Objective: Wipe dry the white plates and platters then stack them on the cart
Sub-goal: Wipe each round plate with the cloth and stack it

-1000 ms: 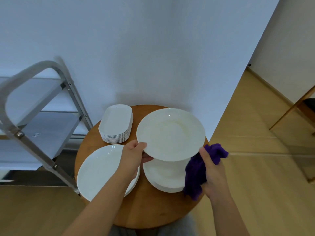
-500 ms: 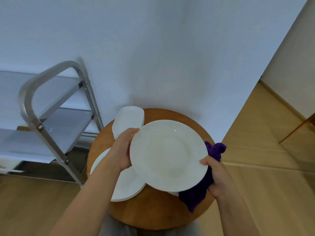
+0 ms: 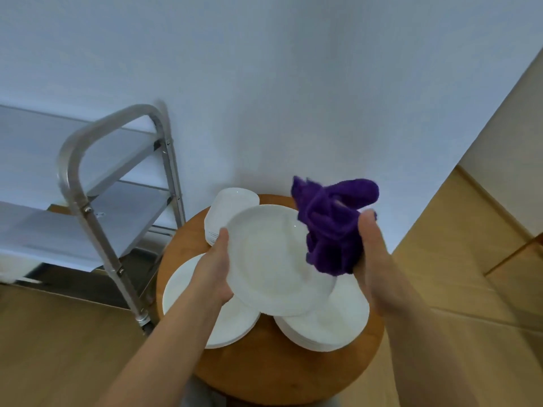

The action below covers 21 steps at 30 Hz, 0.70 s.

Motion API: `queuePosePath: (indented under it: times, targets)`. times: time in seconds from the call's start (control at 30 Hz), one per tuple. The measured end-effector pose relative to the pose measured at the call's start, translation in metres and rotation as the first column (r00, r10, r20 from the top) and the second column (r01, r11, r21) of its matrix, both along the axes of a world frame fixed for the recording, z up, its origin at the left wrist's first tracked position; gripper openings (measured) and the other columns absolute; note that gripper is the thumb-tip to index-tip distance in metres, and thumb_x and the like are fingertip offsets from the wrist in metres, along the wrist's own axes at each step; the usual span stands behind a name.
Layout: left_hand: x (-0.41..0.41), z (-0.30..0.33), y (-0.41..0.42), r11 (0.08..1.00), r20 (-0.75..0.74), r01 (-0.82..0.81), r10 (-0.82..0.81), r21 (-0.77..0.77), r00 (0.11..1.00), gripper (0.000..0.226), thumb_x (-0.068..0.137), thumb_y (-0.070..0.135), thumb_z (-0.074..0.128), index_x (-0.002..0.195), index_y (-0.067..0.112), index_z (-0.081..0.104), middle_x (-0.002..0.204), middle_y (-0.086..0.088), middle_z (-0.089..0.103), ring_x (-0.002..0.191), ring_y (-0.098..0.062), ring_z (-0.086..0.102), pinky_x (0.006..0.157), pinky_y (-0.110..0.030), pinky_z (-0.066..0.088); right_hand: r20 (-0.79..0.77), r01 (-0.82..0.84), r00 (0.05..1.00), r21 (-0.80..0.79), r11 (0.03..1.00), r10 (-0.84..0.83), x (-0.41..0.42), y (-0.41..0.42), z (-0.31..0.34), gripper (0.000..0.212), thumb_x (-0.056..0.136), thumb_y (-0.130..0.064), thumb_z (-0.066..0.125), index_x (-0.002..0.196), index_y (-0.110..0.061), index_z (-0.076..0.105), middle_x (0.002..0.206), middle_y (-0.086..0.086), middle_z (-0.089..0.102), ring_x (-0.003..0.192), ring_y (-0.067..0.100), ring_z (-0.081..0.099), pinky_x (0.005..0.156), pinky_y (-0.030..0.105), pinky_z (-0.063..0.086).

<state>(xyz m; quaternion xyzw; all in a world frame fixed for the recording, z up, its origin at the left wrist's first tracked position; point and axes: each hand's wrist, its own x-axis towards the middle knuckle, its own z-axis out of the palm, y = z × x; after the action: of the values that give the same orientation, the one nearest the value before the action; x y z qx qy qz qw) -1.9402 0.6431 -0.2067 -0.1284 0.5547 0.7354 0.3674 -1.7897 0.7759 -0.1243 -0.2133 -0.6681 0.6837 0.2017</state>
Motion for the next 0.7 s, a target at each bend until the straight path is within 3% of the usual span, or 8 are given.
queuePosePath:
  times: [0.03,0.1,0.17,0.23,0.33,0.53,0.6,0.7]
  targets:
    - [0.003,0.002,0.001,1.0,-0.013,-0.004,0.005,0.01,1.0,0.047,0.086,0.059,0.053,0.121,0.028,0.053,0.114,-0.01,0.065,0.103,-0.035,0.061,0.09,-0.055,0.049,0.169,-0.016,0.986,0.118,0.993,-0.004,-0.01,-0.004,-0.008,0.051,0.085,-0.06,0.048,0.118,-0.023,0.059,0.096,0.001,0.067,0.117,0.028,0.056,0.077,0.013,0.05]
    - [0.011,0.006,0.002,1.0,-0.024,-0.03,0.03,0.003,0.999,0.037,0.085,0.061,0.05,0.106,0.03,0.055,0.106,-0.008,0.065,0.096,-0.03,0.061,0.08,-0.048,0.054,0.525,-0.209,0.85,0.385,0.899,-0.028,-0.026,-0.012,-0.036,0.075,0.083,-0.072,0.024,0.132,-0.02,0.046,0.133,0.004,0.053,0.135,0.031,0.036,0.104,0.035,0.041]
    - [0.02,0.006,0.003,0.995,-0.062,-0.066,0.061,-0.077,0.996,0.027,0.087,0.06,0.046,0.087,0.033,0.048,0.095,-0.004,0.062,0.086,-0.023,0.057,0.061,-0.038,0.053,0.705,-0.294,0.678,0.518,0.803,-0.206,-0.039,-0.023,-0.069,0.09,0.083,-0.076,0.012,0.151,-0.018,0.01,0.159,0.01,0.009,0.146,0.029,0.004,0.116,0.053,0.008]
    - [0.031,0.004,0.004,0.993,-0.104,-0.066,0.055,-0.101,0.993,0.025,0.089,0.058,0.044,0.084,0.033,0.046,0.092,-0.002,0.06,0.084,-0.021,0.056,0.055,-0.033,0.049,0.652,-0.213,0.652,0.648,0.732,-0.387,-0.052,-0.032,-0.093,0.086,0.088,-0.071,0.014,0.15,-0.016,-0.007,0.159,0.011,-0.007,0.145,0.029,-0.009,0.113,0.054,-0.005]
    - [0.038,0.005,0.002,0.995,-0.163,-0.046,0.03,-0.092,0.986,0.027,0.092,0.055,0.041,0.098,0.031,0.052,0.098,-0.004,0.062,0.091,-0.023,0.058,0.061,-0.034,0.052,0.51,-0.13,0.73,0.757,0.641,-0.454,-0.072,-0.035,-0.107,0.079,0.093,-0.062,0.02,0.15,-0.017,-0.009,0.159,0.008,-0.009,0.146,0.024,-0.01,0.113,0.051,-0.007]
    - [0.03,0.013,0.002,0.995,-0.344,0.055,-0.082,-0.086,0.936,0.044,0.096,0.051,0.035,0.13,0.028,0.05,0.122,-0.002,0.06,0.113,-0.022,0.055,0.101,-0.045,0.044,0.393,-0.244,0.897,0.823,0.513,-0.204,-0.093,-0.047,-0.107,0.064,0.091,-0.048,0.007,0.151,-0.026,0.006,0.16,0.0,-0.002,0.146,0.014,-0.007,0.113,0.048,-0.008]
    - [0.024,0.019,0.001,0.995,-0.376,0.063,-0.087,-0.076,0.922,0.043,0.096,0.051,0.035,0.127,0.027,0.052,0.117,-0.002,0.062,0.107,-0.019,0.058,0.097,-0.039,0.047,0.317,-0.241,0.944,0.852,0.465,-0.09,-0.093,-0.057,-0.105,0.067,0.086,-0.043,0.002,0.151,-0.028,0.011,0.16,-0.005,0.007,0.145,0.006,-0.005,0.114,0.044,-0.011]
    - [0.011,0.029,-0.002,0.996,-0.365,0.055,-0.078,-0.074,0.928,0.042,0.095,0.051,0.038,0.117,0.02,0.058,0.105,-0.005,0.066,0.096,-0.019,0.062,0.076,-0.027,0.053,0.293,-0.32,0.946,0.778,0.541,0.139,-0.081,-0.061,-0.101,0.056,0.091,-0.037,0.008,0.147,-0.037,0.008,0.156,-0.017,0.011,0.135,-0.015,-0.008,0.114,0.031,-0.018]
